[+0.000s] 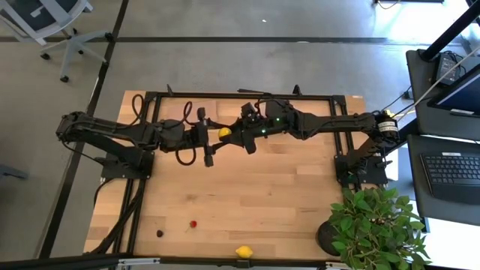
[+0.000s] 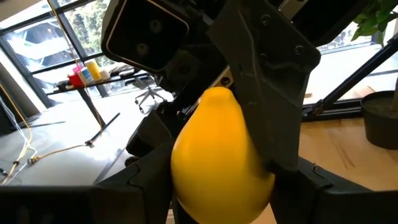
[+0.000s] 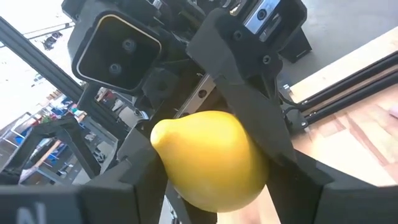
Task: Pick and placing Produce into tupperware
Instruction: Put the left lemon into the transparent bin
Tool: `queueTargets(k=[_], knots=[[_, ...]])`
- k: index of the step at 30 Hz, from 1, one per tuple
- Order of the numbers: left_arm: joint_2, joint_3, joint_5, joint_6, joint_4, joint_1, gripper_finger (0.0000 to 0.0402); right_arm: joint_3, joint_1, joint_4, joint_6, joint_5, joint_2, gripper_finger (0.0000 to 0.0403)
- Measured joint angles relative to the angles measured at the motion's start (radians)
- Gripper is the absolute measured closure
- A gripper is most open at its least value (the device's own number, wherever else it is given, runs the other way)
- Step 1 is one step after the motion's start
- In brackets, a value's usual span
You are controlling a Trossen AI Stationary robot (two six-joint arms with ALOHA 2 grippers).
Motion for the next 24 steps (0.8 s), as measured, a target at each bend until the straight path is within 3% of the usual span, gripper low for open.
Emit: queueTargets(k=[5,14,24], knots=[[0.0,0.0,0.003,-0.022,-0.003,0.0,0.0176,0.0,0.0,0.0,-0.006,-0.001,0.0,0.0177],[0.0,0.0,-0.001,-0.022,-0.006,-0.005,0.02,0.0,0.0,0.0,-0.006,-0.004,0.0,0.0177],[0.002,0.0,0.006,-0.091,-0.07,-0.006,0.0171,0.0,-0.002,-0.063,-0.013,-0.004,0.0,0.0177]])
